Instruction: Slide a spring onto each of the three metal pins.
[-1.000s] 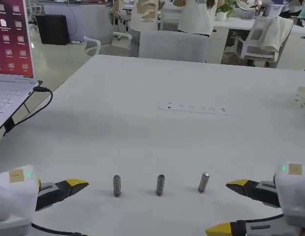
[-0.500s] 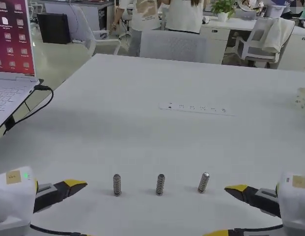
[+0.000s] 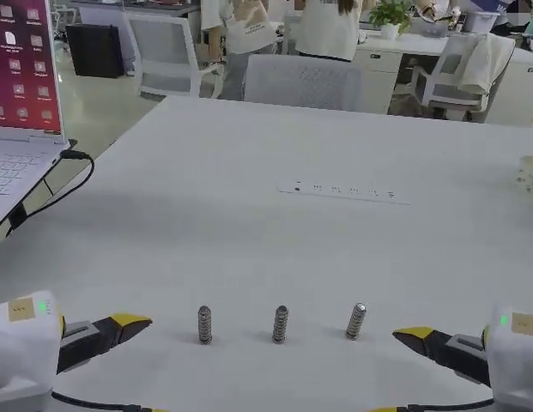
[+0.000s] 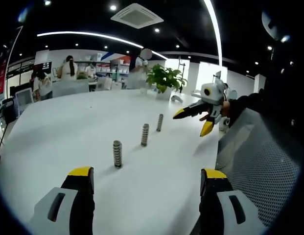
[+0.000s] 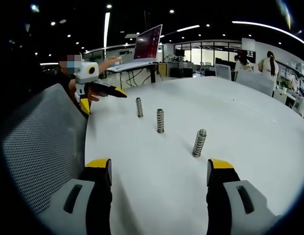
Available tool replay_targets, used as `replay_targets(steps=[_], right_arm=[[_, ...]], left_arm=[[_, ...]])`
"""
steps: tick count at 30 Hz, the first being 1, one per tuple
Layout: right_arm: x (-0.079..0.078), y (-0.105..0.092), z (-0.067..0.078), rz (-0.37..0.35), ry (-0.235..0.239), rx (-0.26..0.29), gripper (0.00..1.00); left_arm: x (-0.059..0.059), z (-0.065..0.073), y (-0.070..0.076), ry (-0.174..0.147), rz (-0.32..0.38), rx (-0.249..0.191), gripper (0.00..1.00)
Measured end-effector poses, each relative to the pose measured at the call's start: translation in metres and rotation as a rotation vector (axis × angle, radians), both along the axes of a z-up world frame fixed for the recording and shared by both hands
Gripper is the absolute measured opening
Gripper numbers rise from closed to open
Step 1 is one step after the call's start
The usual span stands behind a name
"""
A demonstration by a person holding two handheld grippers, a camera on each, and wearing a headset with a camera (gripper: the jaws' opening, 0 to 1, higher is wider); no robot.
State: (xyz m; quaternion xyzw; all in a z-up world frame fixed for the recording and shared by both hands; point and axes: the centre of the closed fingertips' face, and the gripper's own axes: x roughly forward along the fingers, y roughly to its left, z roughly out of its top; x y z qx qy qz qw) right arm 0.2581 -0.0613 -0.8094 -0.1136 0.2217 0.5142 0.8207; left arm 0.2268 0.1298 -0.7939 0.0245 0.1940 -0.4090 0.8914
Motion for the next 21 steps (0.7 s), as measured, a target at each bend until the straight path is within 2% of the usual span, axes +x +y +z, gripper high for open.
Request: replay_targets(steps=[21], right_arm=[[-0.0009, 0.0011, 0.0003, 0.005, 0.003, -0.001, 0.81]], left_arm=[[0.0, 0.002, 0.0005, -0.003, -0.001, 0.006, 0.87]])
